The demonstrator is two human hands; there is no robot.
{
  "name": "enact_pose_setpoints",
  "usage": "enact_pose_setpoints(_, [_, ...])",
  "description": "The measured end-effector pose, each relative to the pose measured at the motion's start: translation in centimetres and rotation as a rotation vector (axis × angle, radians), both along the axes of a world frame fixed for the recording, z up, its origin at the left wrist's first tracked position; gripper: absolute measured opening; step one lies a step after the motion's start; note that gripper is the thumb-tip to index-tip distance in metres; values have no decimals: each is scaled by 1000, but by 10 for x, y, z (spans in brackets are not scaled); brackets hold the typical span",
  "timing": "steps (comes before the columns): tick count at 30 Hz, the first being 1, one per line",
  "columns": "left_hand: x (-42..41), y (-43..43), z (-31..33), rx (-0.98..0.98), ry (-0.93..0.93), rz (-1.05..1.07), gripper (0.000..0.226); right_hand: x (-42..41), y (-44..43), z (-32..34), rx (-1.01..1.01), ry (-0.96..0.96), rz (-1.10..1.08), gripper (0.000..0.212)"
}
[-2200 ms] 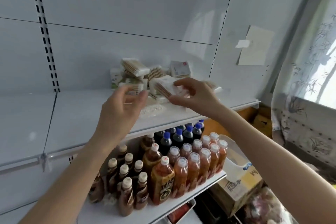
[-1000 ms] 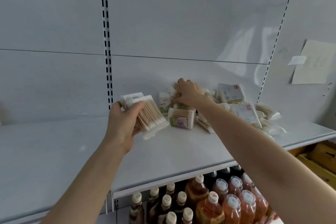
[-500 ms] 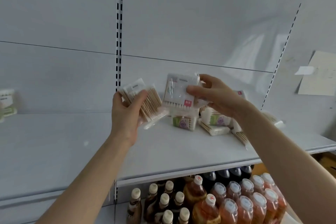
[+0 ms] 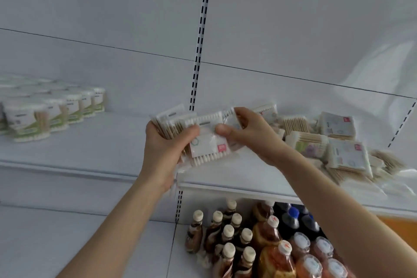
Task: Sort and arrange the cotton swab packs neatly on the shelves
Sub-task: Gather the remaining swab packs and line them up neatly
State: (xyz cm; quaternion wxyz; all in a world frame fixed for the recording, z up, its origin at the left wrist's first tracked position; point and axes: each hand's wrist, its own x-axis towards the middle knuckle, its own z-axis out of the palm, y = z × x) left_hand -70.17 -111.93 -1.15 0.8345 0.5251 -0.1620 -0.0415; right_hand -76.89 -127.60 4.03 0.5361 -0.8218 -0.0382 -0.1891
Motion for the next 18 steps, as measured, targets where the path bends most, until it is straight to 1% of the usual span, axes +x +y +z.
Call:
enact_pose_setpoints(1, [-1,11,-2,6,-2,47,74,3,6,-2,48,13,72,29])
enact_pose_setpoints(2, [-3,21,-3,8,-4,88,70,7,11,-5,102,24,132,22])
enact_pose_setpoints(3, [-5,37,-5,2,4,142,67,13,18,-8,152,43,181,14])
enact_pose_setpoints(4, [-7,50,-6,-9,7,185,62,17,23,-9,192,54,198,12])
enact_pose_setpoints(7, [-12,103,-11,-40,8,362,35,32,49,-8,272,43,240,13])
enact_pose_setpoints(9, [-18,138,-15,-55,18,474,30,42,72,-7,277,40,320,13])
enact_pose_setpoints(11, [-20,173,-21,-53,35,567,36,50,102,-6,192,80,447,15])
enact_pose_setpoints(13, [-24,206,-26,-41,61,617,50,56,137,-7,40,119,581,17])
enact_pose_setpoints(14, [-26,222,-28,-31,69,637,52,59,157,-7,-33,130,636,17])
enact_pose_setpoints(16, [-30,256,-29,-16,67,683,47,64,201,-6,-152,128,713,19])
enact_pose_setpoints(18, [-34,291,-31,-2,50,719,48,72,249,-5,-248,70,734,21])
